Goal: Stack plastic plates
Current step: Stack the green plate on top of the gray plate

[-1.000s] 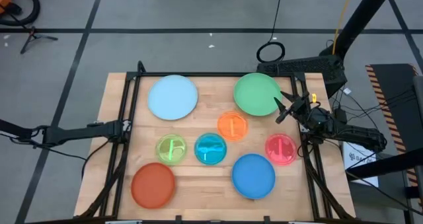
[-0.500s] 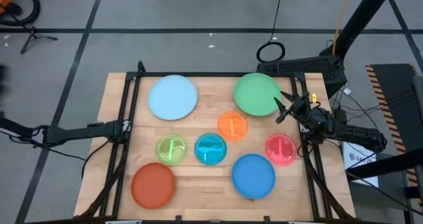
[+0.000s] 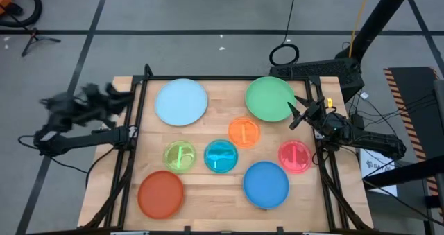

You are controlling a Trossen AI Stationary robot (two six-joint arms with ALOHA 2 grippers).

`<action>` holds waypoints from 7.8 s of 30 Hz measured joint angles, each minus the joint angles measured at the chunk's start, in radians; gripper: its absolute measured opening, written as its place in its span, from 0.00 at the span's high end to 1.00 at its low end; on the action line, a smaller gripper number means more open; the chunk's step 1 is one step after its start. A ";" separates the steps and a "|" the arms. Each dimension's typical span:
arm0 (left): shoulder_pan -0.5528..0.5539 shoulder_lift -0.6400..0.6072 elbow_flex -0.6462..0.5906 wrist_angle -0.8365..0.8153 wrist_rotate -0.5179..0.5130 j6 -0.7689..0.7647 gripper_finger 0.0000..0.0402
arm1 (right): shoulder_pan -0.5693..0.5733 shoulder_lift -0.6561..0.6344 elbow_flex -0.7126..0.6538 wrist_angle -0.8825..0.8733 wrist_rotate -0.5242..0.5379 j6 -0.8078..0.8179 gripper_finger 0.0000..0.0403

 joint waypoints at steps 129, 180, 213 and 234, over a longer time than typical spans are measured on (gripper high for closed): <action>0.085 1.991 1.019 0.299 0.143 0.606 0.73 | 0.000 0.444 0.267 0.247 -0.236 0.011 0.56; -0.041 2.179 1.017 0.441 0.112 0.472 0.73 | 0.000 0.287 0.267 0.097 -0.231 0.016 0.56; -0.044 2.189 1.018 0.432 0.035 0.516 0.41 | 0.000 0.287 0.267 0.096 -0.231 0.004 0.56; -0.044 2.235 1.017 0.434 0.044 0.551 0.40 | 0.000 0.288 0.268 0.089 -0.230 0.000 0.56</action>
